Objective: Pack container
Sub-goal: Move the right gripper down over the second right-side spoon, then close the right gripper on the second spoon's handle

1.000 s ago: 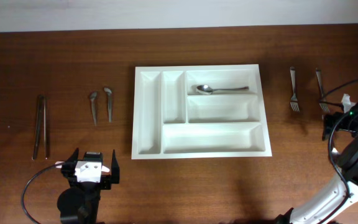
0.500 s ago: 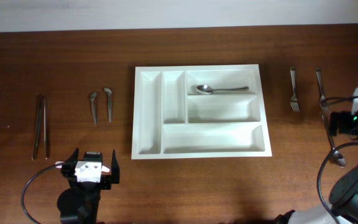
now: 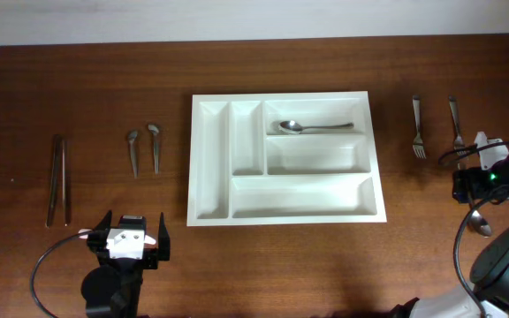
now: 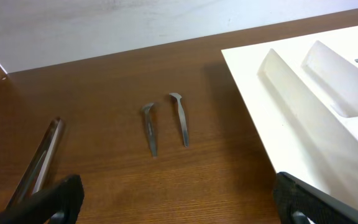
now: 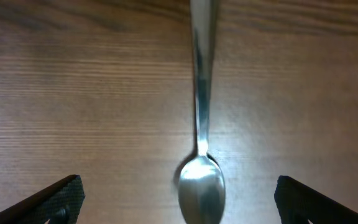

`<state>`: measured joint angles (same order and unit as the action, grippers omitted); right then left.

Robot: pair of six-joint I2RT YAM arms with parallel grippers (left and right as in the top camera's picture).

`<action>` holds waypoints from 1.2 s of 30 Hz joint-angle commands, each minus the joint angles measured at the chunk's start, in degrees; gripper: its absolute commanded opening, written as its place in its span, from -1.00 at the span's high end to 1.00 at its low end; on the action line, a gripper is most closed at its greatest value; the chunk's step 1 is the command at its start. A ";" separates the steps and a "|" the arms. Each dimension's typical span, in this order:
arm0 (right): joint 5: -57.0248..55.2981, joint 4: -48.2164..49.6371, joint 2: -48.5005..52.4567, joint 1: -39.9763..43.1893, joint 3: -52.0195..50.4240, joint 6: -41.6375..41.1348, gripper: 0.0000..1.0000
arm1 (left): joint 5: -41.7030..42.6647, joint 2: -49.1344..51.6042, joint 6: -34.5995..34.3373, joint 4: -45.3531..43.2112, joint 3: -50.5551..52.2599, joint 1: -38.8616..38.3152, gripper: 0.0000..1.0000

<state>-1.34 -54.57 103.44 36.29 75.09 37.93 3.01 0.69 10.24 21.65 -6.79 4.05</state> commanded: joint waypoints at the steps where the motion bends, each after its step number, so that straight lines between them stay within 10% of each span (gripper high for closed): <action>1: 2.75 0.31 2.38 0.22 0.02 2.10 -0.97 | 0.61 -0.35 -0.48 -0.15 0.33 0.24 -0.98; 36: 2.64 4.50 11.17 2.69 0.02 -1.14 -0.97 | 0.61 -0.35 -0.48 -0.15 0.33 0.24 -0.98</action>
<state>1.39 -49.95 113.78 38.87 75.09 37.60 3.01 0.69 10.24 21.65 -6.79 4.05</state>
